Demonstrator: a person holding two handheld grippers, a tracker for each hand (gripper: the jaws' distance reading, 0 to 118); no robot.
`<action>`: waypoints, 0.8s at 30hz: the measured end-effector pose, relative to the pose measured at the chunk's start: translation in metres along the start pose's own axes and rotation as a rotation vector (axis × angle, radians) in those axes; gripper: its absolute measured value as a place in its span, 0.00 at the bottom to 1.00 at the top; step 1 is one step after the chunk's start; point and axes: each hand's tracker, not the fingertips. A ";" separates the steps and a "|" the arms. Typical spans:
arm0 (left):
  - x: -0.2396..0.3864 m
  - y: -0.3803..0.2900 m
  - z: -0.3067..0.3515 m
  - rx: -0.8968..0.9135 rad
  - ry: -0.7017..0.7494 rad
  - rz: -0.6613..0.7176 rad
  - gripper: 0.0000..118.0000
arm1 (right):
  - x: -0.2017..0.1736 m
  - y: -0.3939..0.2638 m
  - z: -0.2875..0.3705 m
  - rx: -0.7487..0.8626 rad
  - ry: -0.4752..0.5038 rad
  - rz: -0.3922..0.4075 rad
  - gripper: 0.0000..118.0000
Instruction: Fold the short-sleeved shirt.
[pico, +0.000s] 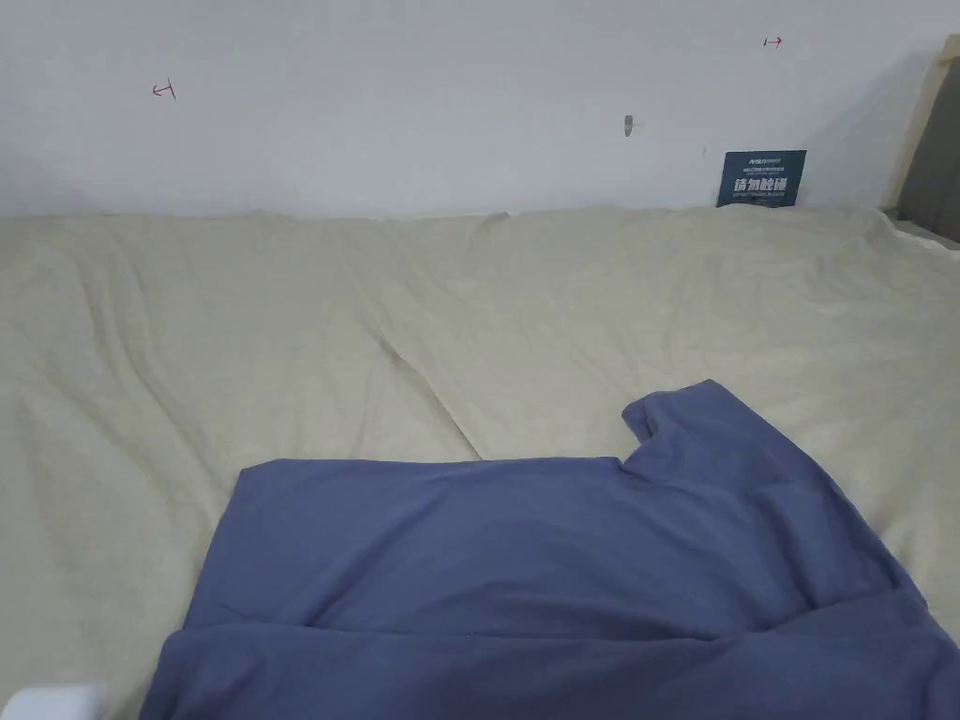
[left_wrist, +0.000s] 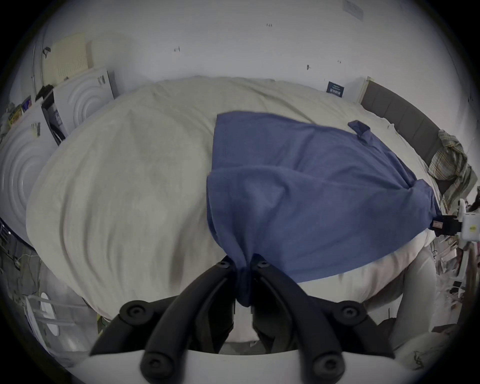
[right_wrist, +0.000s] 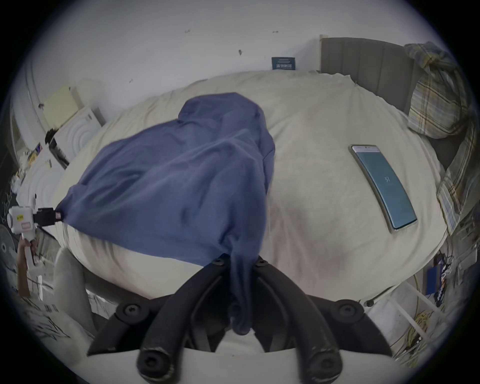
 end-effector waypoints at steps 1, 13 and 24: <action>-0.001 -0.004 -0.002 0.003 0.011 0.003 0.57 | -0.001 -0.002 -0.004 -0.003 -0.017 0.010 0.41; 0.001 0.059 0.051 0.264 -0.054 0.097 0.62 | -0.014 0.066 0.053 0.295 -0.094 -0.039 0.59; 0.062 0.156 0.022 0.298 -0.053 -0.071 0.00 | -0.017 0.199 -0.023 0.259 -0.051 0.000 0.00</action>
